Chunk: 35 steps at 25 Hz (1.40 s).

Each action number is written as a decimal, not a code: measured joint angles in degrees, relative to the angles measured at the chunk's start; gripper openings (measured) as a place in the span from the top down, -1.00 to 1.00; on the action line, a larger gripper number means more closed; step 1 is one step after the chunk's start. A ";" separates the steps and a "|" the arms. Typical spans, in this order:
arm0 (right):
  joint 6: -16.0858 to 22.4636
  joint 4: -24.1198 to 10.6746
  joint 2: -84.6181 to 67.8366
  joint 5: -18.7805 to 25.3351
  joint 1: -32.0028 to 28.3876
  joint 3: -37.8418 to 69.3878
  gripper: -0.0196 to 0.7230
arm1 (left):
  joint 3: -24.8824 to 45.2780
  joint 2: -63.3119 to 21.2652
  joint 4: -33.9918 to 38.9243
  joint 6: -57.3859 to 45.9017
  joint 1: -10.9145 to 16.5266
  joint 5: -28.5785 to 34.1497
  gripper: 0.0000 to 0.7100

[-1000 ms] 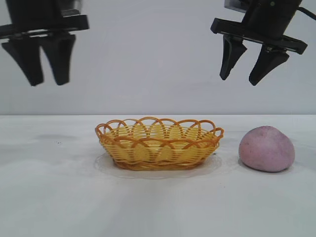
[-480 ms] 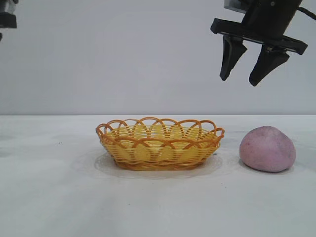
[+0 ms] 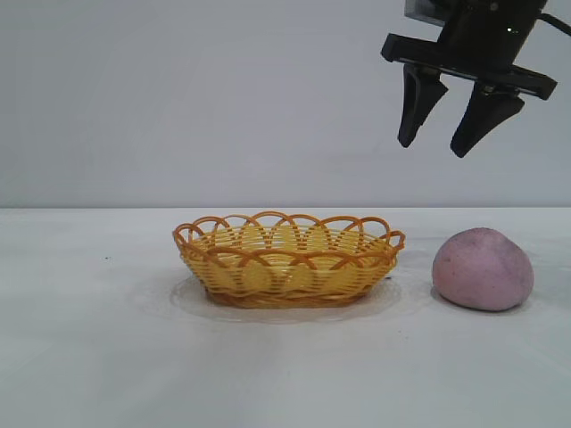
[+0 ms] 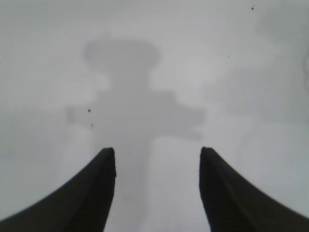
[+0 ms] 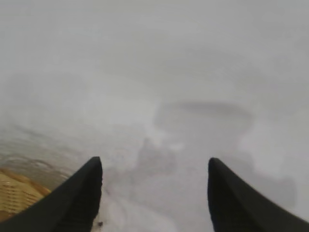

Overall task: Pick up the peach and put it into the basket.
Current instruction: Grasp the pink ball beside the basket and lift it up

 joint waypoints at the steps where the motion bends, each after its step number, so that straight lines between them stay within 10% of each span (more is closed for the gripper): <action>1: 0.00 0.00 0.00 0.18 0.00 0.00 -0.15 | 2.17 -3.55 -0.63 0.00 0.00 0.16 -0.07; 18: 0.00 -0.84 0.00 1.39 0.00 0.00 -0.15 | 17.70 -53.08 -2.29 -0.21 0.00 7.03 -0.07; 35: -3.72 -3.34 -5.97 8.83 0.00 -0.04 -0.15 | 20.71 -55.56 -1.18 -0.24 0.00 2.22 -0.07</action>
